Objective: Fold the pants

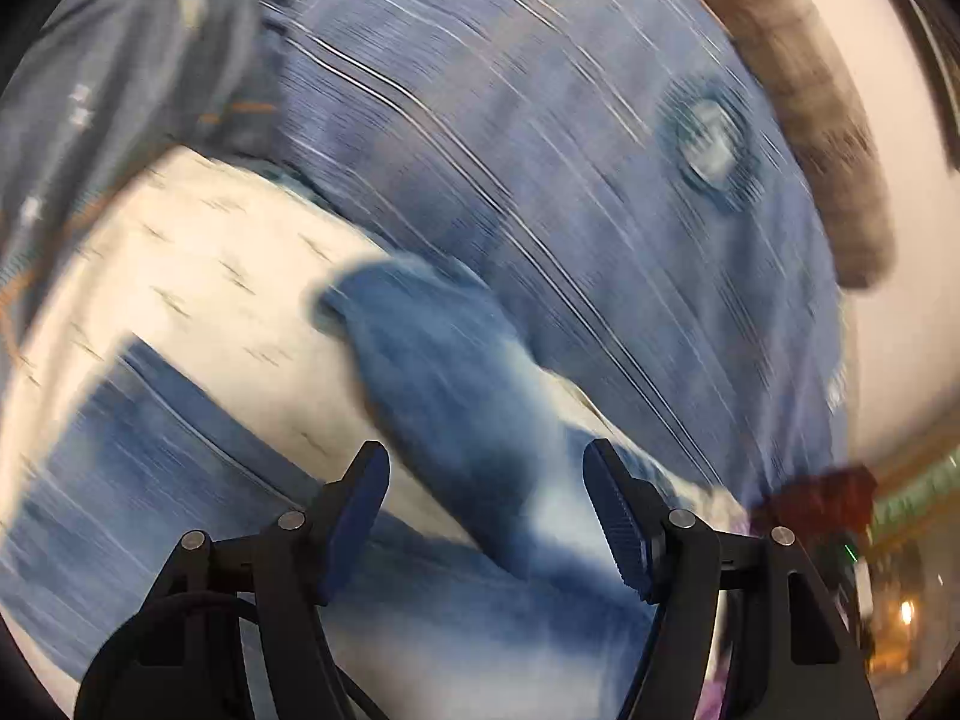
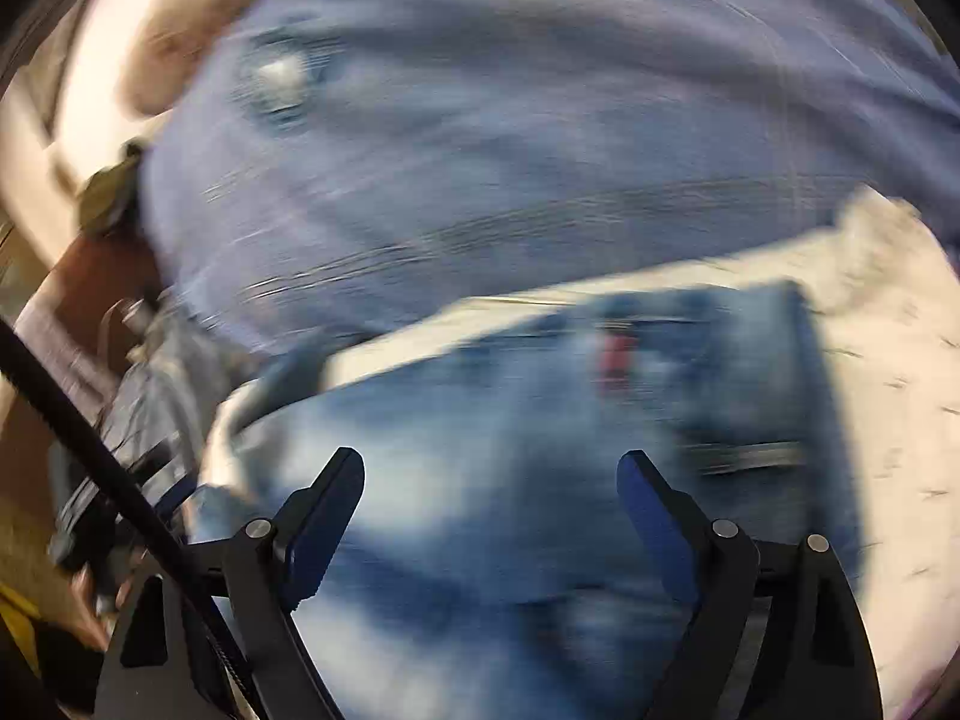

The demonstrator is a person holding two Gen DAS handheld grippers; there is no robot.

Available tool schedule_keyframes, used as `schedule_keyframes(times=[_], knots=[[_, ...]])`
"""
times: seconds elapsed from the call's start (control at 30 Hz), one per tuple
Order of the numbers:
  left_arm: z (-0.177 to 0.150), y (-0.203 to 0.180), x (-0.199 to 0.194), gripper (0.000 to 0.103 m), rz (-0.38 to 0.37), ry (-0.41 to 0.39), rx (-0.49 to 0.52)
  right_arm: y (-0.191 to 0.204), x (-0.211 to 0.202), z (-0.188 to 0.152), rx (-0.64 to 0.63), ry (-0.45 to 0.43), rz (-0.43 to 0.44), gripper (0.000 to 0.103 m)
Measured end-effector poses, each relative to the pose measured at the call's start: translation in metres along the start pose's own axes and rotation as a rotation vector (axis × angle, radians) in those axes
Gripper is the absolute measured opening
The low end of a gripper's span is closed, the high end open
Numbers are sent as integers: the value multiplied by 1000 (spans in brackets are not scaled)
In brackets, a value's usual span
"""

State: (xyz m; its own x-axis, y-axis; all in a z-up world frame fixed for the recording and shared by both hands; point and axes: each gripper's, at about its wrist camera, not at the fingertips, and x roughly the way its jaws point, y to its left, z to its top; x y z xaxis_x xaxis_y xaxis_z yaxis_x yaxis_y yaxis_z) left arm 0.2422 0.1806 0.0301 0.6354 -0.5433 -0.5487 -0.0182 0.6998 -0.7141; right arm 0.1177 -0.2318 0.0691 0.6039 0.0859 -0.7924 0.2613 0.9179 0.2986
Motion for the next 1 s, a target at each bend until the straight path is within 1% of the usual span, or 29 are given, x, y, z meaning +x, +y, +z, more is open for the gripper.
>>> schedule_keyframes(times=[0.03, 0.07, 0.1, 0.17, 0.2, 0.3, 0.33, 0.37, 0.4, 0.43, 0.47, 0.5, 0.53, 0.57, 0.6, 0.63, 0.67, 0.7, 0.77, 0.83, 0.9, 0.93, 1.0], knots=[[-6, -7, 2, 67, -26, 15, 16, -15, 4, 6, 26, -1, -33, 88], [-11, -13, 6, 67, -37, 23, 37, -35, 7, 16, 61, 5, -57, 88], [-16, -20, 9, 67, -38, 30, 67, -46, 10, 22, 79, 7, -65, 88], [-20, -27, 22, 67, -31, 52, 105, -69, 19, 40, 118, -14, -137, 88], [-22, -29, 26, 67, -29, 66, 117, -77, 21, 45, 123, -16, -151, 88], [-20, -30, 36, 67, -24, 72, 120, -96, 49, 65, 150, 26, -203, 88], [-20, -30, 37, 67, -17, 71, 122, -101, 61, 70, 154, 49, -225, 87], [-18, -32, 42, 67, -15, 70, 121, -105, 69, 72, 163, 60, -247, 82], [-18, -31, 43, 67, -14, 71, 120, -108, 77, 72, 168, 66, -264, 81], [-18, -31, 44, 67, -13, 75, 117, -106, 83, 72, 143, 69, -284, 69], [-18, -31, 46, 67, -15, 77, 116, -102, 86, 72, 112, 64, -296, 33], [-19, -32, 46, 67, -18, 78, 117, -99, 87, 70, 99, 72, -275, 29], [-19, -32, 44, 67, -20, 77, 123, -97, 84, 67, 112, 71, -266, 19], [-19, -32, 42, 67, -23, 74, 127, -91, 76, 64, 106, 52, -269, 10], [-20, -33, 39, 67, -30, 69, 133, -81, 64, 62, 77, 23, -270, 10], [-21, -35, 36, 67, -40, 63, 142, -70, 46, 58, 59, -20, -262, 10], [-22, -36, 33, 67, -44, 55, 155, -62, 26, 53, 57, -59, -235, 9], [-23, -37, 29, 67, -48, 49, 168, -50, 0, 45, 62, -107, -185, 9], [-27, -41, 24, 67, -44, 51, 187, -34, -37, 28, 87, -184, -132, 9], [-29, -48, 21, 67, -49, 60, 180, -15, -76, -7, 120, -271, -99, 9], [-31, -57, 20, 68, -88, 86, 141, -12, -104, -53, 212, -338, -41, 9], [-33, -66, 22, 69, -102, 107, 132, -16, -112, -69, 249, -349, -22, 9], [-33, -83, 30, 70, -112, 145, 129, -24, -115, -106, 309, -358, -31, 9]])
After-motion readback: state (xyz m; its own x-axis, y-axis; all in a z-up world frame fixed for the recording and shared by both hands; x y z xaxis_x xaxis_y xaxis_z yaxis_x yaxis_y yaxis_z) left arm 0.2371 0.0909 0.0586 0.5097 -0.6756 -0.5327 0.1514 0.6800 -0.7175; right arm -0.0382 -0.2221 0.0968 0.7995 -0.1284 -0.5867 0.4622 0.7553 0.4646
